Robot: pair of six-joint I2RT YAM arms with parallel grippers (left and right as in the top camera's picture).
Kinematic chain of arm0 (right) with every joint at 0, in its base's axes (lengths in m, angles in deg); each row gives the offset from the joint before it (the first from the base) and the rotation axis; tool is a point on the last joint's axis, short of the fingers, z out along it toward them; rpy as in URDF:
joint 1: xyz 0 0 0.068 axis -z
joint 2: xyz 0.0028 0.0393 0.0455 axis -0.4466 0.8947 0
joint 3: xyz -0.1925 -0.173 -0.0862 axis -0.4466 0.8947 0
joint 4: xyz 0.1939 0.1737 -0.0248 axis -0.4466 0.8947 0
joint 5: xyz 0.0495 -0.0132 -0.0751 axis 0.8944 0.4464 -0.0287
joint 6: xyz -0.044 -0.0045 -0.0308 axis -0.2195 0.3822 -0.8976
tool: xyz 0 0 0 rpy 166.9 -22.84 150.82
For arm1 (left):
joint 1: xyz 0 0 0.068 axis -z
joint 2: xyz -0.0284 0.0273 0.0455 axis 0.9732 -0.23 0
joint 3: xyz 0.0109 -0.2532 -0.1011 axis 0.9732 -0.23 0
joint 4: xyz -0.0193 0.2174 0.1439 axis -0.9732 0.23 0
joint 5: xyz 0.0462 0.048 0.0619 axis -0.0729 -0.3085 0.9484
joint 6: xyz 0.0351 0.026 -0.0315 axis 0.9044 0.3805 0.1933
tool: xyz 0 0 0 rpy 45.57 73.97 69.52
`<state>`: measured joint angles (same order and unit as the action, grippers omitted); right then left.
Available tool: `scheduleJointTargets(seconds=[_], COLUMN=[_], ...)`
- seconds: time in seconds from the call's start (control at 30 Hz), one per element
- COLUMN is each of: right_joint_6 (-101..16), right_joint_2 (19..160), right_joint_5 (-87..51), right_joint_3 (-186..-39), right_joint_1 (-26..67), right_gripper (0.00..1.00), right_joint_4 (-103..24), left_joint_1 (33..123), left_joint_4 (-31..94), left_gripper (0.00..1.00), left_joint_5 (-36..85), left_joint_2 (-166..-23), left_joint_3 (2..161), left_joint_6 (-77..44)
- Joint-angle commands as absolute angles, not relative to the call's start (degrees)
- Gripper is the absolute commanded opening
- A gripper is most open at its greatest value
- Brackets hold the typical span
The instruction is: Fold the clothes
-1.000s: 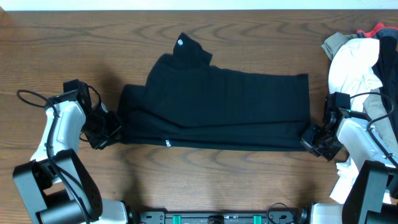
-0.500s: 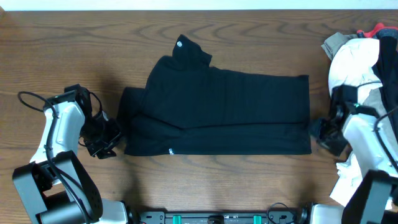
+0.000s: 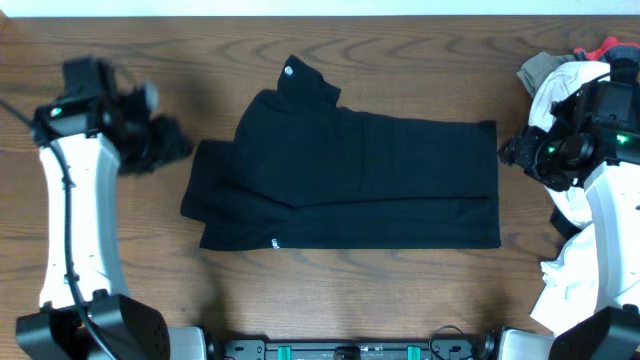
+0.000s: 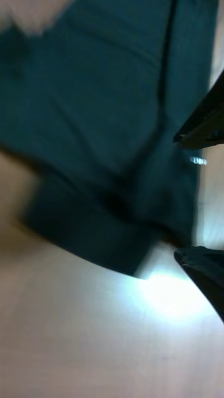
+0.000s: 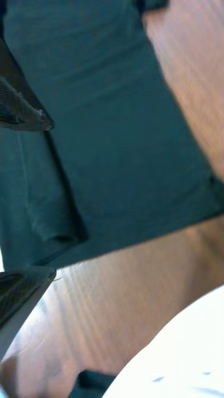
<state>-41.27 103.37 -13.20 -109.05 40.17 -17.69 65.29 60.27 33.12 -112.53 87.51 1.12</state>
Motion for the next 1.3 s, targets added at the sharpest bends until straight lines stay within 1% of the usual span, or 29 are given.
scheduleJointTargets(seconds=[0.0, 0.1, 0.23, 0.3, 0.33, 0.37, 0.43, 0.57, 0.7, 0.93, 1.17, 1.27], right_joint_6=[-44.2, -45.7, -47.2, -47.9, -48.0, -48.0, -48.5, -48.7, -48.9, -50.0, -49.9, -49.9], right_joint_2=[104.3, 108.5, 115.7, 119.4, 121.0, 122.2, 124.0, 124.3, 124.3, 124.3, 124.3, 124.3], right_joint_5=[-9.9, -6.9, -5.2, -4.4, -3.5, -2.8, -1.9, -2.3, -2.3, -3.6, -3.8, -3.8], right_joint_3=[-111.5, -114.2, -119.4, -122.4, -123.8, -124.7, -125.9, -125.8, -125.8, -125.8, -125.8, -125.8], right_joint_1=[40.2, 40.1, 39.8, 39.6, 39.3, 39.1, 38.4, 37.0, 36.2, 36.0, 35.9, 35.9], right_gripper=[0.67, 0.68, 0.7, 0.72, 0.72, 0.72, 0.72, 0.72, 0.71, 0.68, 0.65, 0.64], right_joint_4=[-17.8, -17.7, -17.6, -17.6, -17.5, -17.4, -17.1, -17.0, -14.2, -8.3, -5.6, -5.5], left_joint_1=[72.2, 77.7, 81.6, 82.9, 83.4, 83.9, 84.7, 85.9, 86.5, 86.9, 87.1, 87.2], left_joint_4=[56.7, 54.4, 53.4, 51.0, 49.6, 47.7, 43.6, 34.7, 28.0, 21.4, 17.1, 16.8], left_gripper=[0.53, 0.53, 0.53, 0.53, 0.54, 0.59, 0.61, 0.67, 0.67, 0.68, 0.67, 0.61], left_joint_5=[33.1, 35.6, 36.5, 36.5, 36.5, 36.5, 36.5, 36.5, 36.5, 36.5, 37.8, 37.8], left_joint_2=[-114.7, -121.1, -132.2, -138.1, -140.2, -142.6, -146.1, -151.2, -156.1, -162.8, -165.1, -165.6], left_joint_3=[92.2, 97.3, 106.6, 111.8, 113.5, 115.4, 117.2, 117.3, 117.3, 117.3, 117.2, 117.2], left_joint_6=[6.3, 9.1, 11.8, 12.3, 12.3, 12.3, 12.3, 12.3, 12.2, 12.5, 14.2, 14.2])
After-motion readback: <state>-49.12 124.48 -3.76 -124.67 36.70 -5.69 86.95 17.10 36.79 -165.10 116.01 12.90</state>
